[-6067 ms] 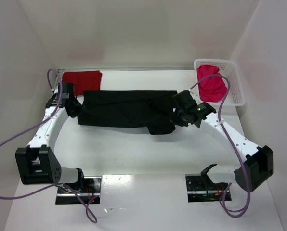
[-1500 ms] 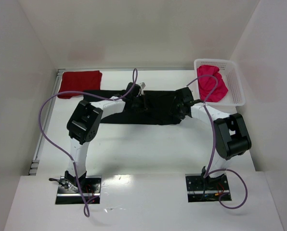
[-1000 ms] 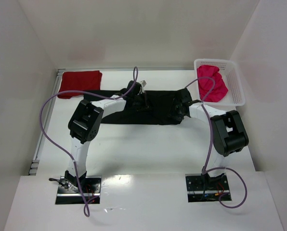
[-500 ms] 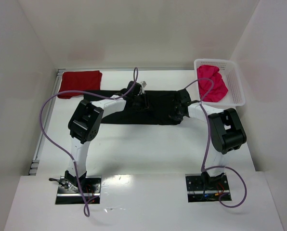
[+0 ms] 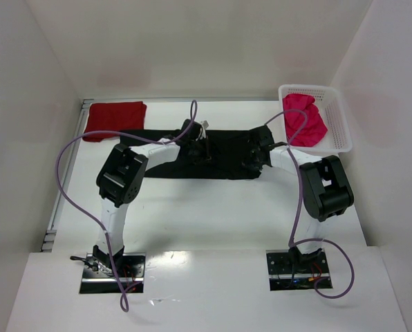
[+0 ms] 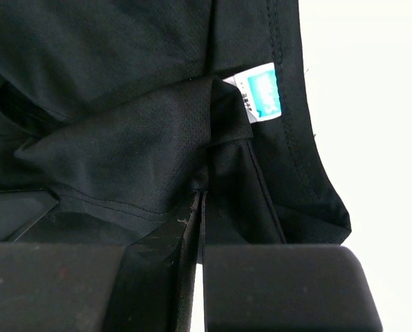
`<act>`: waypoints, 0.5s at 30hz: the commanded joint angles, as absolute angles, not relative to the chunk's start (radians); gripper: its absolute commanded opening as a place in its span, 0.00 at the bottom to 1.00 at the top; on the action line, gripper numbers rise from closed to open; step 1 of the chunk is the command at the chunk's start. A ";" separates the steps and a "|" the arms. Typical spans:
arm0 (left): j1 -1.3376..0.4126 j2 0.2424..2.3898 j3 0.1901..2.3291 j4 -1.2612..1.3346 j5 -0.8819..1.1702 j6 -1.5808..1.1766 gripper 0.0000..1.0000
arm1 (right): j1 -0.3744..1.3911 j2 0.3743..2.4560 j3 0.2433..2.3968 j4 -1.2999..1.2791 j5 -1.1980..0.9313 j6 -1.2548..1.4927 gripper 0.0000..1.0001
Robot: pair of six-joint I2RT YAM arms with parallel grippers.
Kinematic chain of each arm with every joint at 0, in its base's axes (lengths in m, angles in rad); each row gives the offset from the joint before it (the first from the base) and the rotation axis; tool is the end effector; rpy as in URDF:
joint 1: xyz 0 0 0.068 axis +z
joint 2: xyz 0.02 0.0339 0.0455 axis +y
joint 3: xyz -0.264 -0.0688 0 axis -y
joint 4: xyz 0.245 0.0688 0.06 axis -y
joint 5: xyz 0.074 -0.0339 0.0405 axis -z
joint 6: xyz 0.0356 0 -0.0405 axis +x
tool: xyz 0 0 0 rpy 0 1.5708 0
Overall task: Fold and stack the t-shirts
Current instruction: Fold the other side of the tshirt into a rectangle
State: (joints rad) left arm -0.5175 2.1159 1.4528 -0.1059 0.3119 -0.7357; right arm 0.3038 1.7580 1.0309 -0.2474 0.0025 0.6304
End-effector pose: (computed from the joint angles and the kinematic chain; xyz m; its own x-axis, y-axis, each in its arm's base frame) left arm 0.3982 -0.2392 0.1607 -0.8926 -0.2268 -0.3895 0.0856 0.7632 -0.6405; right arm 0.3374 0.1057 0.1642 -0.8133 0.3628 -0.4549 0.2248 0.9170 0.3294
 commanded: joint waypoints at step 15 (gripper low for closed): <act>-0.423 2.144 1.696 -0.141 0.463 -0.664 0.14 | 0.258 1.732 1.216 -0.242 0.035 0.595 0.09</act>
